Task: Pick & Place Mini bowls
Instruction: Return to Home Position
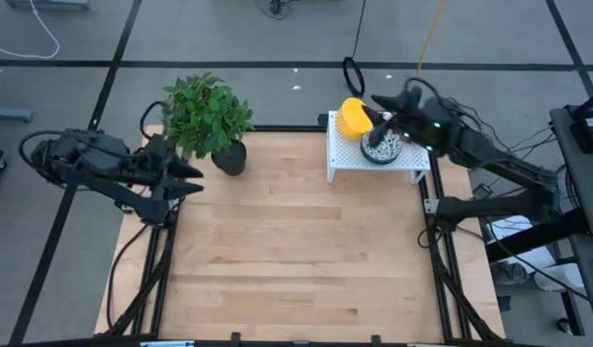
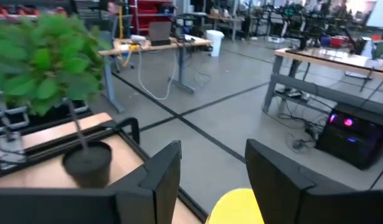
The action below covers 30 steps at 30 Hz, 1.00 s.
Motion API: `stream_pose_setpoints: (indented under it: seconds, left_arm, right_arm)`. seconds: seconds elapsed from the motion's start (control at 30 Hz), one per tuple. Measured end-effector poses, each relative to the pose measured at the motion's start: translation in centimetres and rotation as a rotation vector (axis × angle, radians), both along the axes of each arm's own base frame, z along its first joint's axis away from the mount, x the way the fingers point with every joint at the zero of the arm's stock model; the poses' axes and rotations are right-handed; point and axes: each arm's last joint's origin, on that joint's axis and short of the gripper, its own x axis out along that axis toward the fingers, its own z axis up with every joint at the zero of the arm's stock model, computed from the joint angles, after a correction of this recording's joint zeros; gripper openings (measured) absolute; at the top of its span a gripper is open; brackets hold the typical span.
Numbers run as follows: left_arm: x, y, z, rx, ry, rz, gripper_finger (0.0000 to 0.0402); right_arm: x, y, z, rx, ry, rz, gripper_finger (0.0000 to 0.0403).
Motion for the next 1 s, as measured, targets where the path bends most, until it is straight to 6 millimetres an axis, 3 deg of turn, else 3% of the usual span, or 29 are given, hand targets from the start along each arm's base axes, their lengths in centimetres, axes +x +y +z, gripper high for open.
stream_pose_setpoints:
  seconds: [0.2, 0.43, 0.67, 1.0]
  left_arm:
    - [-1.5, 0.0, -2.1, 0.029, -0.136, -0.061, 0.0191]
    - [-0.5, -0.9, -7.4, 0.009, -0.349, -0.145, 0.0191]
    - [1.5, -2.0, -12.2, -0.016, -0.594, -0.264, 0.0191]
    - [2.8, -1.2, -18.7, -0.11, -0.655, -0.168, 0.0191]
  right_arm:
    - [-3.1, 2.7, 0.1, 0.042, -0.005, 0.059, 0.0177]
    - [-5.3, 4.5, -2.3, 0.086, -0.043, 0.12, 0.0177]
    - [-5.8, 5.4, -6.1, 0.124, -0.11, 0.165, 0.0183]
    - [-5.3, 6.7, -12.0, 0.195, -0.332, 0.295, 0.0183]
